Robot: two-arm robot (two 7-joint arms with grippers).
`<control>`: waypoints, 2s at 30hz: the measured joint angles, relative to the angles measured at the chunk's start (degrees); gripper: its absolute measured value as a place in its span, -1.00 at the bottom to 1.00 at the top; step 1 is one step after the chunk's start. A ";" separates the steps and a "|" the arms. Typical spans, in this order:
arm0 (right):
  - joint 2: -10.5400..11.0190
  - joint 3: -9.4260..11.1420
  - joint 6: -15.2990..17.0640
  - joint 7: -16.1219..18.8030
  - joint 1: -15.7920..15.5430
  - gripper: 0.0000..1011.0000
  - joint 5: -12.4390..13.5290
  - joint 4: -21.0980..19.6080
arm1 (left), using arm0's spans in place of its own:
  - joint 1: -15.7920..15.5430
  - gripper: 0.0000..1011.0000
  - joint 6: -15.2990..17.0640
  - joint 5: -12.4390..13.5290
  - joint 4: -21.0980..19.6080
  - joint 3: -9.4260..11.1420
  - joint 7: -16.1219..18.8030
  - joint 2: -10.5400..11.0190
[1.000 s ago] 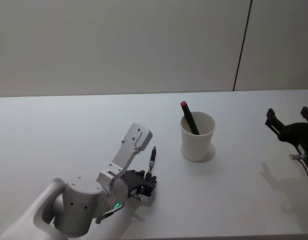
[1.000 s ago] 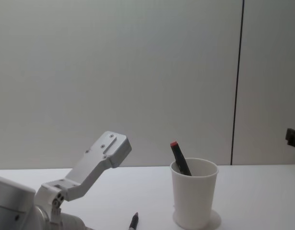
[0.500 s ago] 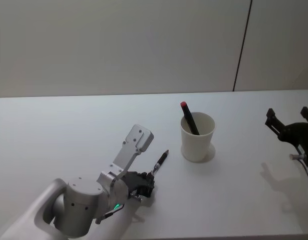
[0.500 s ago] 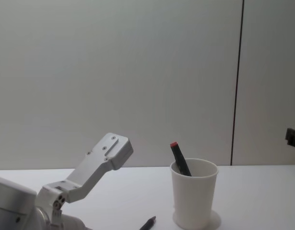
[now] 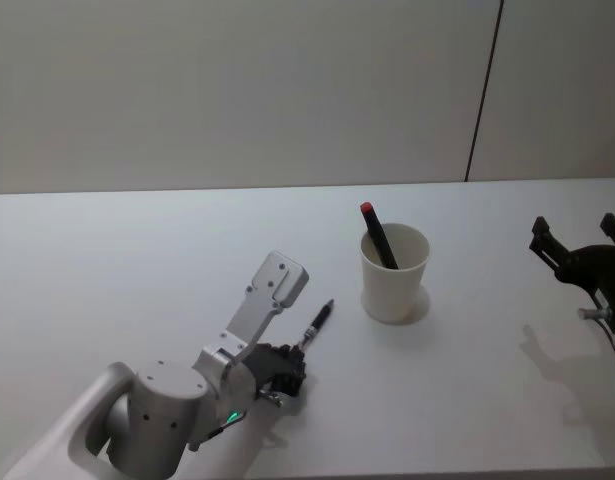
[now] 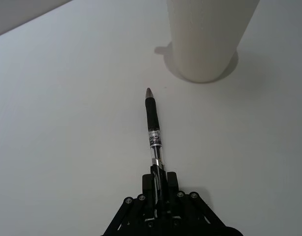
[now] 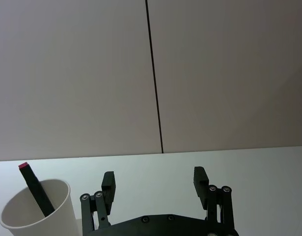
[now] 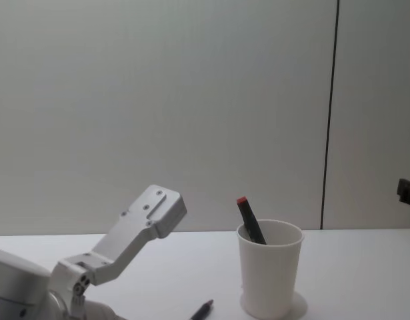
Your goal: Place the pen into the pen holder.
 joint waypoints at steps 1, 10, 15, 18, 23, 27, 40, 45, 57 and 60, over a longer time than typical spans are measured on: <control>0.00 0.00 0.00 0.00 0.00 0.98 0.00 0.00 | 0.00 -0.64 0.00 0.00 0.00 0.00 0.00 0.00; 0.00 0.00 0.00 0.00 0.00 0.98 0.00 0.00 | 1.77 -0.64 -1.23 1.68 -4.77 -0.42 4.21 1.20; 0.00 0.00 0.00 0.00 0.00 0.98 0.00 0.00 | 3.03 -0.64 -2.11 2.92 -7.97 -0.73 7.40 2.01; 0.00 0.00 0.00 0.00 0.00 0.98 0.00 0.00 | 3.70 -0.64 -2.90 3.72 -9.59 -0.88 9.15 2.45; 0.00 0.00 0.00 0.00 0.00 0.98 0.00 0.00 | 4.88 -0.64 -5.05 5.12 -12.21 -1.15 11.77 3.20; 0.00 0.00 0.00 0.00 0.00 0.98 0.00 0.00 | 5.53 -0.64 -7.13 6.11 -13.56 -1.31 13.21 3.65; 0.00 0.00 0.00 0.00 0.00 0.98 0.00 0.00 | 7.04 -0.64 -17.20 8.76 -15.90 -1.89 15.52 4.70; 0.00 0.00 0.00 0.00 0.00 0.98 0.00 0.00 | 7.20 -0.64 -22.83 9.60 -15.92 -2.15 15.43 4.89; 0.00 0.00 0.00 0.00 0.00 0.98 0.00 0.00 | 6.22 -0.64 -37.74 10.44 -13.48 -2.70 12.11 4.53; 0.00 0.00 0.00 0.00 0.00 0.98 0.00 0.00 | 5.56 -0.64 -41.78 10.43 -12.29 -2.82 10.59 4.17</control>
